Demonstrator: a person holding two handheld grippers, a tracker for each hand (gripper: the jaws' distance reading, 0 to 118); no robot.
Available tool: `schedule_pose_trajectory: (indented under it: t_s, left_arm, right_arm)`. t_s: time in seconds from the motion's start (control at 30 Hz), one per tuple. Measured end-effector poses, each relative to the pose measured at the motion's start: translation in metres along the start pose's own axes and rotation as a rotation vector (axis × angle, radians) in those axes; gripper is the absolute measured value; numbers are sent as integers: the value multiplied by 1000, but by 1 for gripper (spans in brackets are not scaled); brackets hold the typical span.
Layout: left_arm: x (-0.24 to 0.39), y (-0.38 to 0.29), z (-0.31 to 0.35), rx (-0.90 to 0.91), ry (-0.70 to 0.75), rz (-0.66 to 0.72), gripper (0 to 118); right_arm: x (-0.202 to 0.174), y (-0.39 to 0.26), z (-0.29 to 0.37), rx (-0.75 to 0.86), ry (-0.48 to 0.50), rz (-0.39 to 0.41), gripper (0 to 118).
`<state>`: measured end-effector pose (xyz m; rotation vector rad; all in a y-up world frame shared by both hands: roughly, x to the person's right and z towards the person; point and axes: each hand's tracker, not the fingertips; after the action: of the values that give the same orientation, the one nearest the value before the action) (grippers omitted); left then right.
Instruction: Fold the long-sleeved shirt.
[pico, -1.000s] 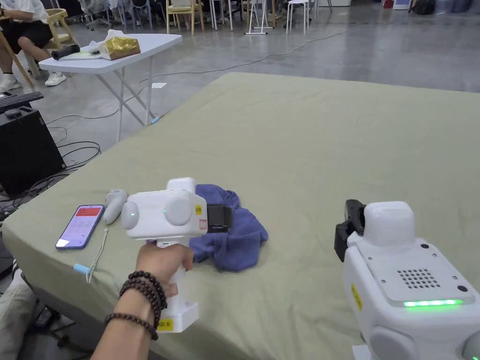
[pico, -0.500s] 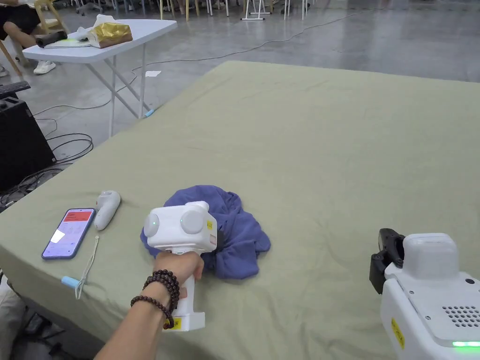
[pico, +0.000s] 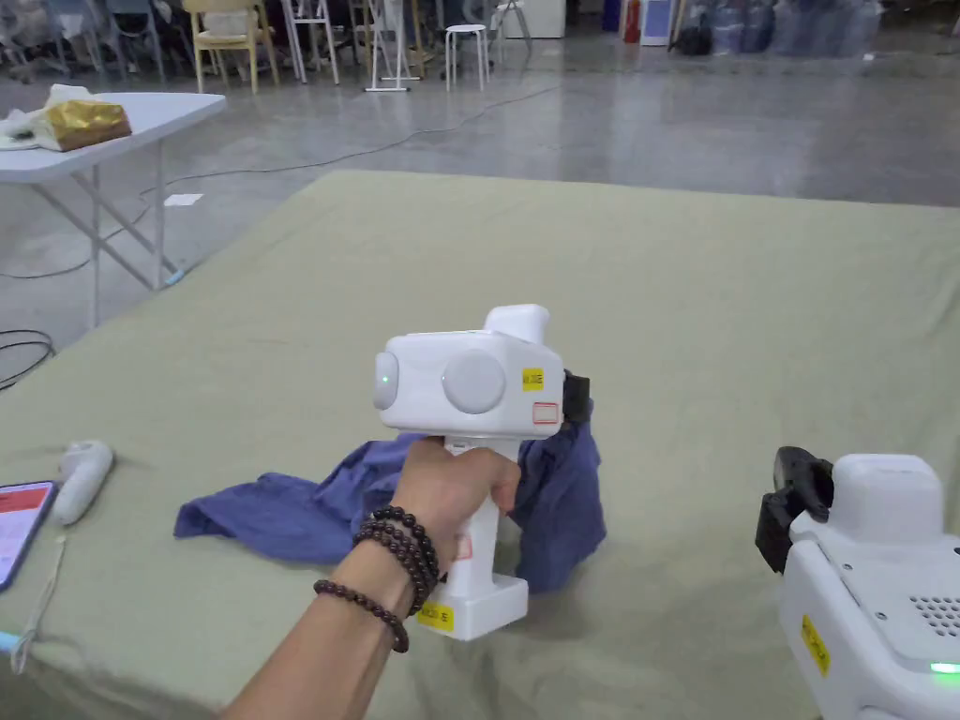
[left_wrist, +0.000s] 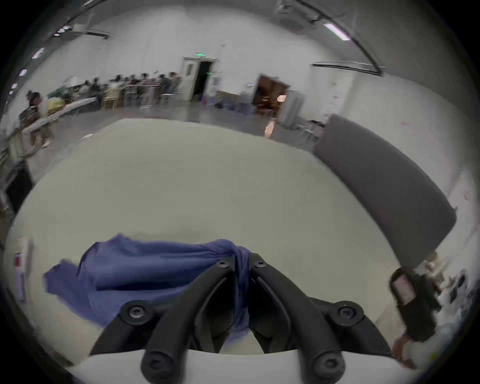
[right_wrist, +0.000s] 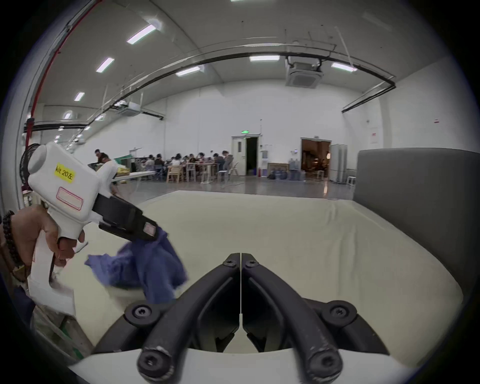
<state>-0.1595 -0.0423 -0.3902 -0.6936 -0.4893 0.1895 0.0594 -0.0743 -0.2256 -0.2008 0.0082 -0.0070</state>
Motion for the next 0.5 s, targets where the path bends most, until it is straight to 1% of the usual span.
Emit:
schedule_pose_trajectory:
  t_s: [0.1,0.17,0.2,0.27,0.33,0.37,0.4,0.43,0.47,0.5]
  left_arm:
    - [78,-15,-51,-82,-129,-37,1]
    - [117,-28,-91,-121,-151,-97,1]
    - [136,-38,-109,-155,-166,-95,1]
    - [158,-63,-147,-227,-207,-68,1]
    - [172,-85,-168,-264,-190,-75,2]
    - [175,-94,-176,-283,-175,-92,12]
    - [171,-100,-177,-284,-142,-103,37]
    - [167,-101,-175,-274,-113,-105,94]
    - [164,-100,-171,-261,-121,-94,116]
    - [159,-95,-164,-239,-139,-75,117]
  right_arm:
    - [39,2,16,3,-87,-5,0]
    - [65,2,27,-9,-164,-10,0]
    - [78,1,32,-16,-190,-17,0]
    - [102,-2,42,-38,-250,-27,0]
    - [118,-5,50,-44,-280,-36,0]
    - [124,-6,53,-45,-292,-40,0]
    - [127,-8,55,-46,-300,-41,0]
    - [129,-9,56,-48,-304,-40,0]
    - [130,-11,56,-50,-306,-40,0]
    - [129,-11,55,-52,-307,-42,0]
